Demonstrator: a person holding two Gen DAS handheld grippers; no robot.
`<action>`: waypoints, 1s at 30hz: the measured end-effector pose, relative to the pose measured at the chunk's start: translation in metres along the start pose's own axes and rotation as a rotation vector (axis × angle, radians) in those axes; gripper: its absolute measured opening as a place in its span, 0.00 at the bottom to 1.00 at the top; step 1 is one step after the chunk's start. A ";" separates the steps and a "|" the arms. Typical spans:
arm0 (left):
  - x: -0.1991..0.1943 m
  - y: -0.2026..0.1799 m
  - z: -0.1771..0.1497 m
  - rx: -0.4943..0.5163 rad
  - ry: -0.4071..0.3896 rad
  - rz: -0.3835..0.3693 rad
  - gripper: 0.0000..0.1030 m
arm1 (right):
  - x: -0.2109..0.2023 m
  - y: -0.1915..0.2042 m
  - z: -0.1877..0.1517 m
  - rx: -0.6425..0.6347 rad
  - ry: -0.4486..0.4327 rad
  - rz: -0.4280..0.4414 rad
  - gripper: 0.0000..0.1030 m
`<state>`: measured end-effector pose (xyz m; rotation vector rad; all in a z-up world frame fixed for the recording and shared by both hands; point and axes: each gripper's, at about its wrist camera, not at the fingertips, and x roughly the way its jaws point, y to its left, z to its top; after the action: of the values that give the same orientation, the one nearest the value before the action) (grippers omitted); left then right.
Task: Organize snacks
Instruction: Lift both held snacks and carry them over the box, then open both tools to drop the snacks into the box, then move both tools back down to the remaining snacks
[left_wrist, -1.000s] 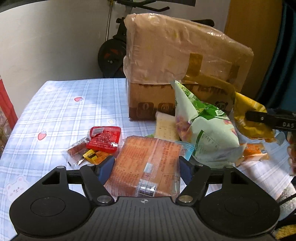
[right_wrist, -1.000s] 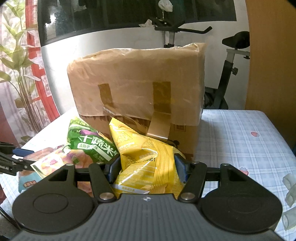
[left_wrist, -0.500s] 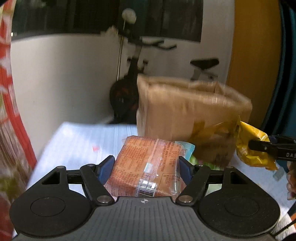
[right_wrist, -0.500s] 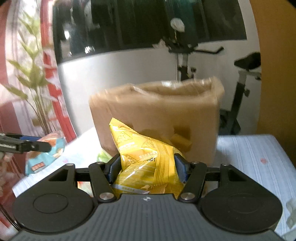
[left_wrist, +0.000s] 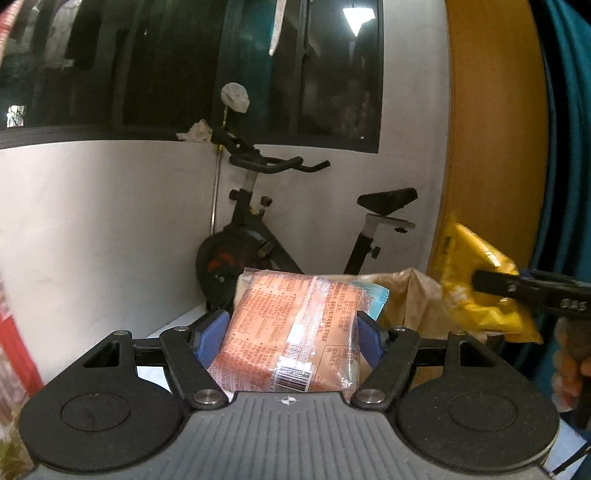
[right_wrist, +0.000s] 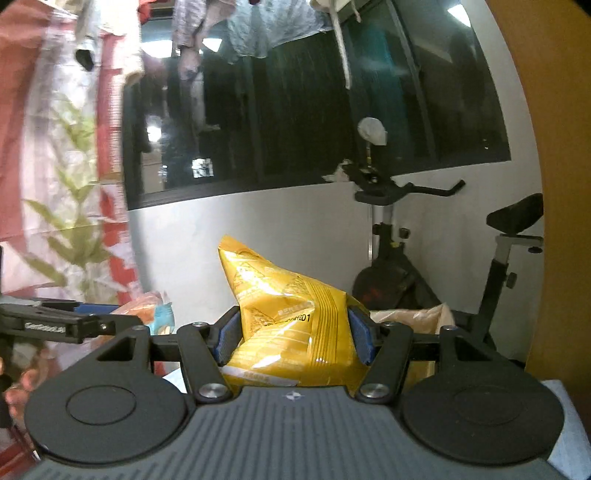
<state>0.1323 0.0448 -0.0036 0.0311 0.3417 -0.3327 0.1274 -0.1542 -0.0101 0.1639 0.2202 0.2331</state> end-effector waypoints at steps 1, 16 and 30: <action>0.012 -0.003 0.005 -0.003 0.003 0.000 0.73 | 0.011 -0.004 0.001 -0.006 0.008 -0.021 0.61; 0.105 -0.019 0.014 -0.091 0.089 0.017 0.73 | 0.077 -0.032 -0.035 -0.002 0.148 -0.143 0.63; 0.060 -0.006 0.005 -0.075 0.124 0.013 0.78 | 0.029 -0.021 -0.041 0.053 0.107 -0.086 0.72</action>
<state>0.1853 0.0196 -0.0185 -0.0199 0.4760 -0.3056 0.1496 -0.1617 -0.0591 0.1941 0.3388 0.1507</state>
